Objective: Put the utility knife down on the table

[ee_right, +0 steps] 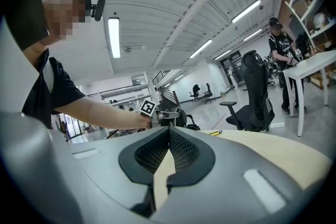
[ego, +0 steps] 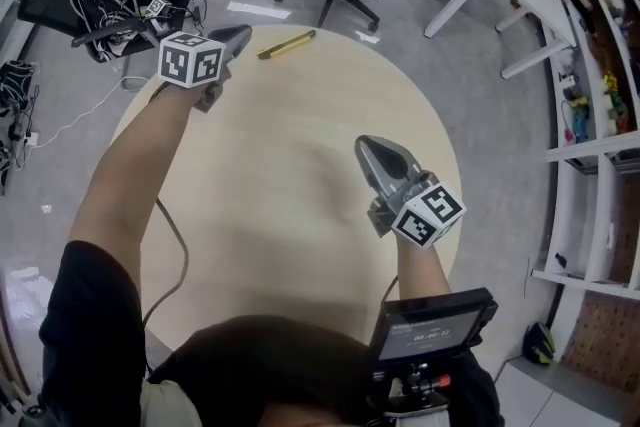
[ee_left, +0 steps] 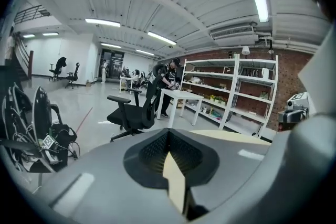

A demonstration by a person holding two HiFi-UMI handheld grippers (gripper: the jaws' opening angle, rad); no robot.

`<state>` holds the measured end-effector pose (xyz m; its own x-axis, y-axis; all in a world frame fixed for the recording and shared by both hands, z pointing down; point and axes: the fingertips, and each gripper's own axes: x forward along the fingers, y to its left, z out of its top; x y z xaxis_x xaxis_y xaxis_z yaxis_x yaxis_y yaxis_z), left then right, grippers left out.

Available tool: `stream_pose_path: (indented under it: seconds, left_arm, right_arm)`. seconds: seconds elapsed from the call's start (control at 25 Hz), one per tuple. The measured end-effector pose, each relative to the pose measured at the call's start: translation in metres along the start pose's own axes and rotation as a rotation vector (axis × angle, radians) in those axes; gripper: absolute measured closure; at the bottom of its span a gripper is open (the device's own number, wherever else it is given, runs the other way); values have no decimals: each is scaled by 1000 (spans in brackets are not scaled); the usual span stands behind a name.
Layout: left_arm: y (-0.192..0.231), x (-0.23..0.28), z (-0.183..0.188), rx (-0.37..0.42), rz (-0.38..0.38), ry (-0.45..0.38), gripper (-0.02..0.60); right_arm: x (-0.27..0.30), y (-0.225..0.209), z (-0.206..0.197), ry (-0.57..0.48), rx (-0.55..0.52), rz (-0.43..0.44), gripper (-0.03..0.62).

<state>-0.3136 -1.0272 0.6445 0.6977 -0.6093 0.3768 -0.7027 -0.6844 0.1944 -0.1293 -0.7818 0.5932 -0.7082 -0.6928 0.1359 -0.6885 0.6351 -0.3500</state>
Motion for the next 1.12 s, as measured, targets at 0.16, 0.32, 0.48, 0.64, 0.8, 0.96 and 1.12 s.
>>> stream_pose_path:
  seconds: [0.16,0.32,0.48,0.64,0.8,0.96,1.12]
  left_arm:
    - [-14,-55,23,-13,1,-37,581]
    - [-23,-113,42,-7,24,-66,581]
    - [-34,-177,61,-6,42,-102,581]
    - [-63,-245,67,17,38,-130,581]
    - [-95,-308,72,41,55,-166,581]
    - [-134,-363,72,60,80,-203,581]
    - [-184,-401,57,73,119,-226,581]
  right_arm:
    - [-12,24,25,0,-12,-5,579]
    - [-21,54,39,20,-36,-9,579]
    - [-33,93,51,27,-37,3,580]
    - [-49,134,63,28,-44,25,579]
    - [-72,166,82,30,-65,37,579]
    - [-95,192,93,31,-82,74,579]
    - [-124,200,90,45,-78,107,579]
